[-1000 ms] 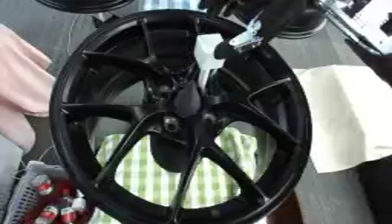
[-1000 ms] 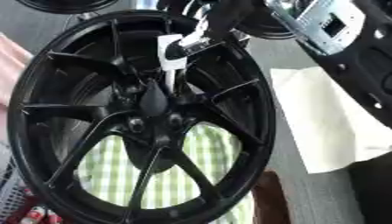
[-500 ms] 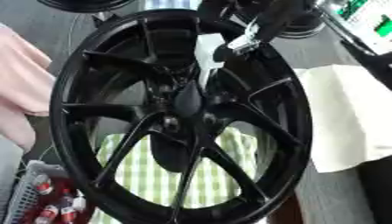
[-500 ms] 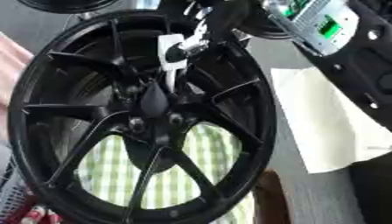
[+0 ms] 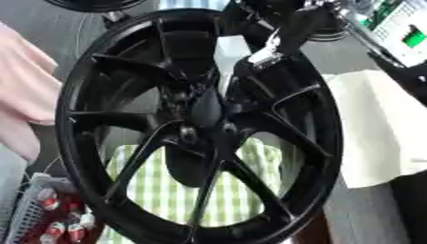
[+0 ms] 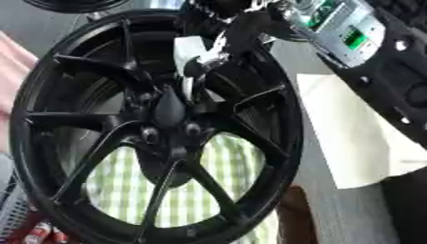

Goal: Pull the pin out of the wheel hub.

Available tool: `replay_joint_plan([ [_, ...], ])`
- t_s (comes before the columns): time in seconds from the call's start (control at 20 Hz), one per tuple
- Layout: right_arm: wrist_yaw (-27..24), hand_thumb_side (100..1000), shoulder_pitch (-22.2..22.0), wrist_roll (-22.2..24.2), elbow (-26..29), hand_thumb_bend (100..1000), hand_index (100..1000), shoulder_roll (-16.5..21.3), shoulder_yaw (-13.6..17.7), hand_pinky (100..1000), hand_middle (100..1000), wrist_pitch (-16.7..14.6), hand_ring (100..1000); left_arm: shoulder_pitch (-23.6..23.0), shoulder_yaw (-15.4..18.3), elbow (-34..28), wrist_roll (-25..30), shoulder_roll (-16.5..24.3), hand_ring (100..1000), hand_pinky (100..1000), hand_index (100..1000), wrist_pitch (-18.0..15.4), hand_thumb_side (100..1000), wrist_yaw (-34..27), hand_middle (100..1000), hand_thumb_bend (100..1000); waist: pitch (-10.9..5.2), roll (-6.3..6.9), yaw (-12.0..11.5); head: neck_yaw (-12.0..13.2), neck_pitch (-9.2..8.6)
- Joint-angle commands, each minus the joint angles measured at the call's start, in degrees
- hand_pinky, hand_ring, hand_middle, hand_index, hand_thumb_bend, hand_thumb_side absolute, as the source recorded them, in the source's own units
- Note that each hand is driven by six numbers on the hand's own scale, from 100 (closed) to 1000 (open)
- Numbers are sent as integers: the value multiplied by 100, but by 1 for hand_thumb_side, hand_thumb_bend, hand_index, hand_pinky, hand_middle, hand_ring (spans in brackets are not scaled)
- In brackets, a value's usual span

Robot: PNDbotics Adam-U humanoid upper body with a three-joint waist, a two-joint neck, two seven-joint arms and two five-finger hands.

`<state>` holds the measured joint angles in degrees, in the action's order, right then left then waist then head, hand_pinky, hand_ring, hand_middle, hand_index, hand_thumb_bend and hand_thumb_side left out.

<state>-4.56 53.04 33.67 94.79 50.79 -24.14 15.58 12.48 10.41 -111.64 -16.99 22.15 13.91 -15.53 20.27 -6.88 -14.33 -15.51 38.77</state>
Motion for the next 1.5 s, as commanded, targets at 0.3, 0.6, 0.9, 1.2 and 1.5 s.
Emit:
replay_joint_plan([
  [0.3, 37, 302, 70, -15, -68, 627, 792, 68, 23, 831, 687, 17, 827, 52, 27, -101, 8, 77, 596, 747, 672, 11, 802, -17, 566, 116, -74, 33, -18, -19, -11],
  [0.6, 313, 275, 66, -102, -48, 602, 787, 33, 25, 829, 679, -26, 819, 47, 28, -98, 9, 70, 596, 747, 672, 13, 803, -21, 566, 115, -60, 35, -25, -104, -123],
  [0.9, 433, 267, 53, -120, -100, 597, 784, -11, 29, 828, 675, -93, 816, 54, 29, -102, 9, 66, 595, 747, 672, 11, 802, -20, 566, 116, -56, 41, -28, -141, -212],
  [1.2, 455, 218, 52, -112, -112, 575, 753, -28, 20, 822, 608, -120, 790, 56, 23, -102, 16, 64, 595, 748, 672, 13, 803, -20, 566, 115, -55, 40, -30, -143, -239],
  [1.5, 516, 118, 37, -132, -107, 540, 709, -35, 18, 810, 557, -130, 742, 54, 23, -101, 34, 58, 594, 748, 672, 16, 804, -21, 566, 114, -52, 40, -35, -137, -259],
])
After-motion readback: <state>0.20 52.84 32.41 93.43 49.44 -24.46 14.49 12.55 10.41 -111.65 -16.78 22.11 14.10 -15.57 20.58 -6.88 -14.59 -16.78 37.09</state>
